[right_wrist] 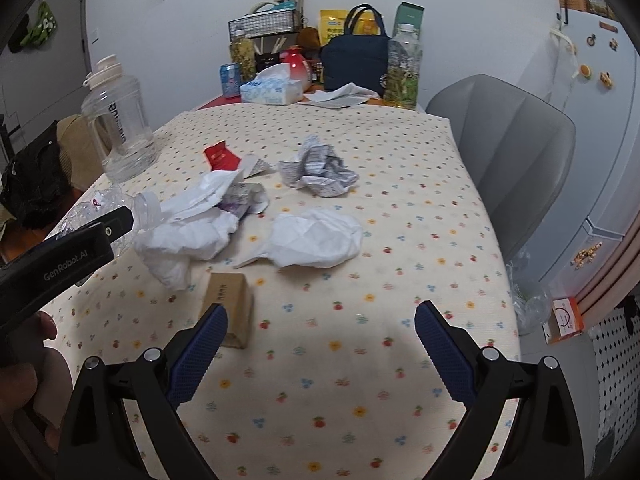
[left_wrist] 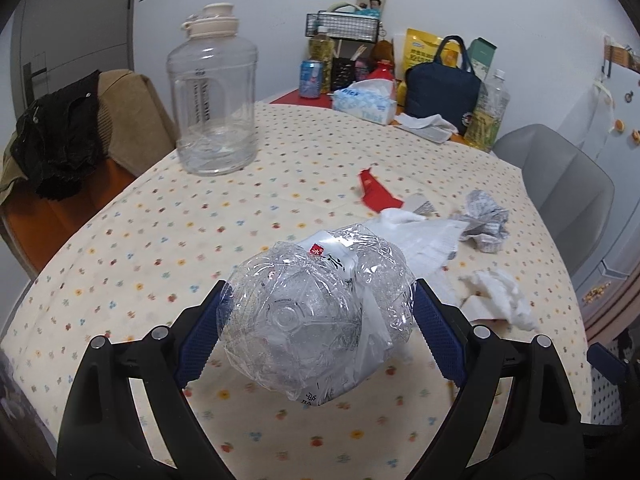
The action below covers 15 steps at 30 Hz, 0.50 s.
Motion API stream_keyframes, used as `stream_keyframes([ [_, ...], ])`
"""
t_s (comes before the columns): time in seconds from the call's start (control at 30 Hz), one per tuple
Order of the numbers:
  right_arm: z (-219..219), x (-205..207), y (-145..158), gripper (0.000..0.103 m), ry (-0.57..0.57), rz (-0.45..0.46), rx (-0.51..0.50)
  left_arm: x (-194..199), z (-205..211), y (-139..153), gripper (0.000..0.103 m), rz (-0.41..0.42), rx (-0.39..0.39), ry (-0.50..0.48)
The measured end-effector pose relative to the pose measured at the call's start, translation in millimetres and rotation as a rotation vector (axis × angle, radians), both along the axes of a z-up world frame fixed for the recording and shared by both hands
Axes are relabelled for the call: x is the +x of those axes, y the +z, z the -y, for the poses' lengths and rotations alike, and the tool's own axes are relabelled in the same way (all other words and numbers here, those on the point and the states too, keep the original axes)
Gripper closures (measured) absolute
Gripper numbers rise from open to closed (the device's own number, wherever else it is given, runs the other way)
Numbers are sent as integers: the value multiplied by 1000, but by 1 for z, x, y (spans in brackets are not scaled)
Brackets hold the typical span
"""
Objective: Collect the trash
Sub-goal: 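Grasp the small brown cardboard box with the right gripper while the left gripper holds the plastic bag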
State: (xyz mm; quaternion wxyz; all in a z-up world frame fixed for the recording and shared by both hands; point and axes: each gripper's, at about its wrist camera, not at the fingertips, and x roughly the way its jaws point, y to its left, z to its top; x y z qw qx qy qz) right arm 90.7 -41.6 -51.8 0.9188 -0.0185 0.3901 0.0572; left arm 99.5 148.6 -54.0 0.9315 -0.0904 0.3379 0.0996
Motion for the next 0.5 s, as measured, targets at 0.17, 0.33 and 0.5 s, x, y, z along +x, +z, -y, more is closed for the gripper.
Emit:
stream_keyframes([
  [0.17,-20,0,-3,12,41,-7,-9,-3,-17,-10,14,-23,0,35],
  [0.33,-38,6,-11,20,78,-35,-7,-5,-32,-19,14,-39,-3,58],
  [0.5,-47,15,-28,55,108,-114,23,-7,-40,-27,14,-55,-13,71],
])
